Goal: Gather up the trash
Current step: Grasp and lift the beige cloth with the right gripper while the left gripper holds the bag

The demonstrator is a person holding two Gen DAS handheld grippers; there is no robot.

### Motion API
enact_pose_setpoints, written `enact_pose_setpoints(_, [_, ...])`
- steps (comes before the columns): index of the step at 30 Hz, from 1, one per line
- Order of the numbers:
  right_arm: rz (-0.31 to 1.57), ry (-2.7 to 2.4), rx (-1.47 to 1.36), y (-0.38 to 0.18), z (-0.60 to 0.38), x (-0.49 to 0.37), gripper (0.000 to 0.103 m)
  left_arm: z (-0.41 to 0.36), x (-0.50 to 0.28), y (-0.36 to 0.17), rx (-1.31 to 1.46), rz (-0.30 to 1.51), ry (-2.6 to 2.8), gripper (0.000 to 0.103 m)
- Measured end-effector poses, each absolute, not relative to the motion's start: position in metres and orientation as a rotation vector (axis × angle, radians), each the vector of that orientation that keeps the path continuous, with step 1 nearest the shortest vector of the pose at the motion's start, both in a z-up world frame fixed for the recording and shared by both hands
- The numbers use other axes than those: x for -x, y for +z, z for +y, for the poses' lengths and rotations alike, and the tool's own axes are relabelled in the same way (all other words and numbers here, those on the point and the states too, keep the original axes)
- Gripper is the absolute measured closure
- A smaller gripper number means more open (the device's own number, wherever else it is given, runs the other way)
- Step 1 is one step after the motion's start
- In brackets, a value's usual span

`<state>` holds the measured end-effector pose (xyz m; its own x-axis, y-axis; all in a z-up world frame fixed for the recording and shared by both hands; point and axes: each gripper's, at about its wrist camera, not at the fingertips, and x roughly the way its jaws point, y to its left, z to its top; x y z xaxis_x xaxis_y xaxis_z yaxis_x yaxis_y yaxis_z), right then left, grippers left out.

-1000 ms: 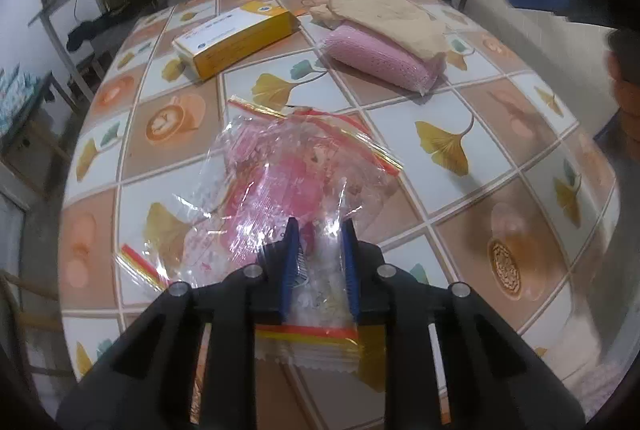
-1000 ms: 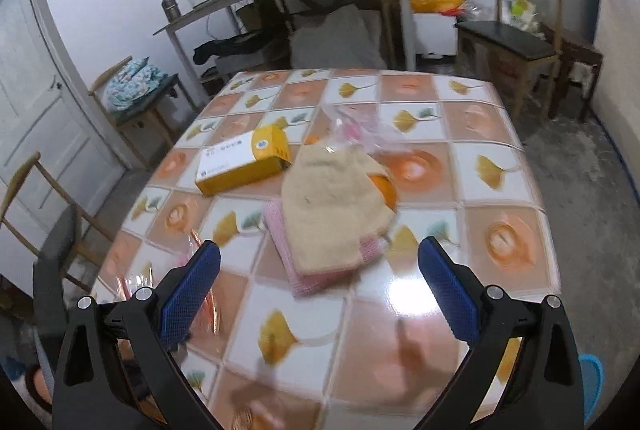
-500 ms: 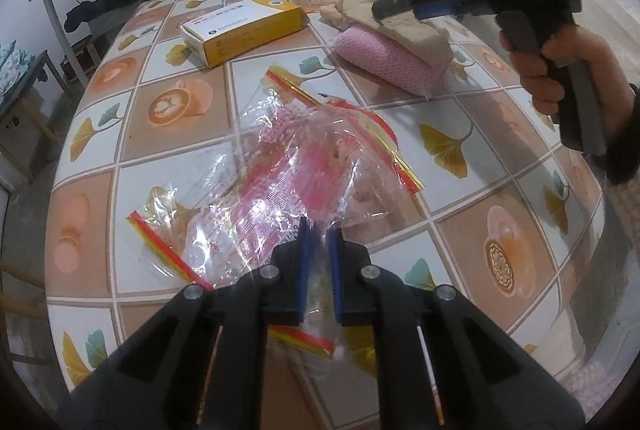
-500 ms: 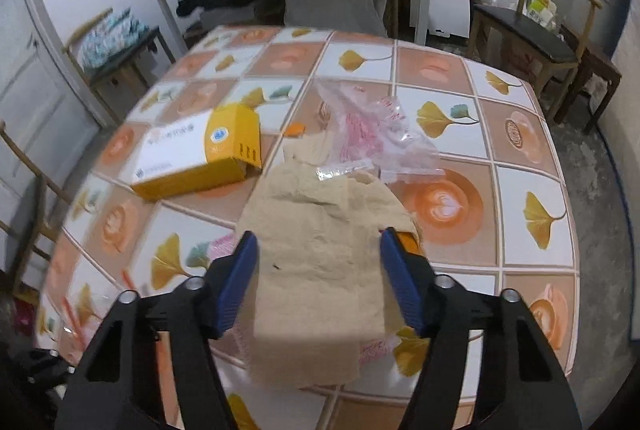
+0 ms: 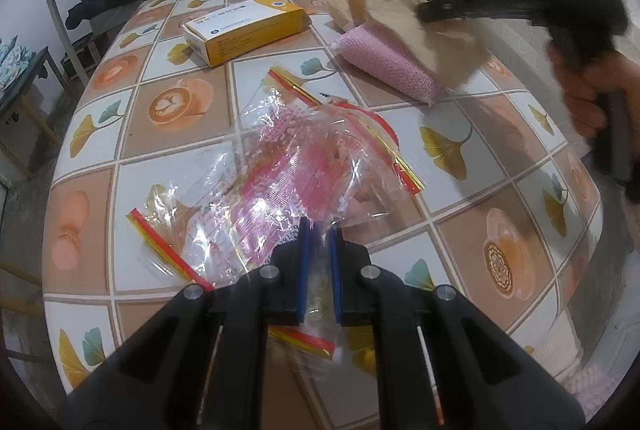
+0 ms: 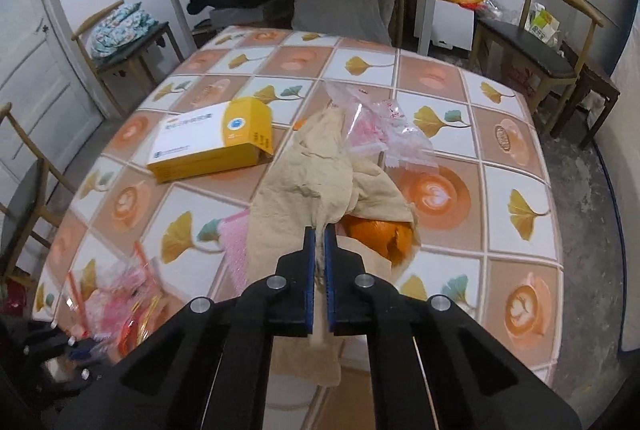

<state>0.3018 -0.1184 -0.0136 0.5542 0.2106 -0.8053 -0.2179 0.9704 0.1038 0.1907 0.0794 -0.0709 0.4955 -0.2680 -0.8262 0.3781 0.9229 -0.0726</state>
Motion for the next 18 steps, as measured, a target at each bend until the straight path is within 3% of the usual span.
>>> enact_pose_setpoints(18, [0.984,0.375,-0.274,0.063,-0.190,-0.151,0.099,0.079,-0.191,-0.071,-0.122,0.970,-0.384,0.095])
